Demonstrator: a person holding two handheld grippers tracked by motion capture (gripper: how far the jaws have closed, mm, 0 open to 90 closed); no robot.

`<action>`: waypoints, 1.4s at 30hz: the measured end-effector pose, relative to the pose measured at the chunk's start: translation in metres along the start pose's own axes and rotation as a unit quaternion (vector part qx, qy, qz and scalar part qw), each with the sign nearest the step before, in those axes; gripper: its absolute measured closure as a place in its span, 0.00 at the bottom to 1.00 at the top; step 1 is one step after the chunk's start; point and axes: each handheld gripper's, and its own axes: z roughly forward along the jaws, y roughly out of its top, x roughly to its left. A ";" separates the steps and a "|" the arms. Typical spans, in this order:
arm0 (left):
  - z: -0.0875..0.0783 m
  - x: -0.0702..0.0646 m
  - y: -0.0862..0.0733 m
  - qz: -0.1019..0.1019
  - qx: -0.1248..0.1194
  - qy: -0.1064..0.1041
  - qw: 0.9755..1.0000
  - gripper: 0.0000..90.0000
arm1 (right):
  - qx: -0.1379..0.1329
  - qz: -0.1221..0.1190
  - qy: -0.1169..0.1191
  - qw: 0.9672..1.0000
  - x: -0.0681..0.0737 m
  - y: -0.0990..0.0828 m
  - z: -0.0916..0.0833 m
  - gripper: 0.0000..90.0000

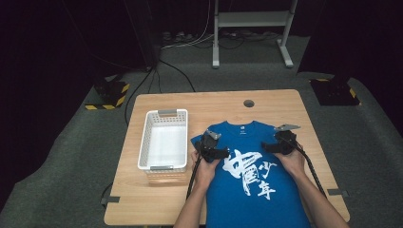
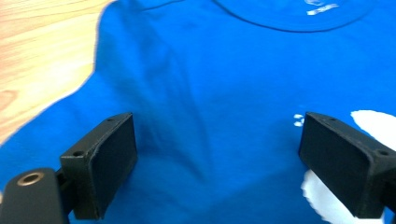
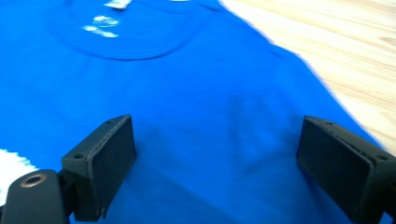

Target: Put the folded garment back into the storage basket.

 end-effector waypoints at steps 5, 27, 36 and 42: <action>-0.006 -0.004 -0.004 0.002 -0.008 -0.007 1.000 0.14 | -0.003 0.007 -0.012 1.000 -0.004 -0.003 -0.010 0.14; -0.005 -0.027 -0.004 0.027 -0.006 -0.034 0.999 0.12 | -0.009 -0.038 0.033 0.999 0.030 -0.012 -0.015 0.16; -0.004 -0.015 -0.003 0.008 -0.008 -0.013 1.000 0.11 | -0.016 -0.019 0.018 1.000 0.019 -0.009 -0.009 0.16; -0.013 -0.027 -0.010 0.035 -0.012 -0.028 0.999 0.12 | -0.008 -0.048 0.038 0.998 0.037 -0.017 -0.020 0.15</action>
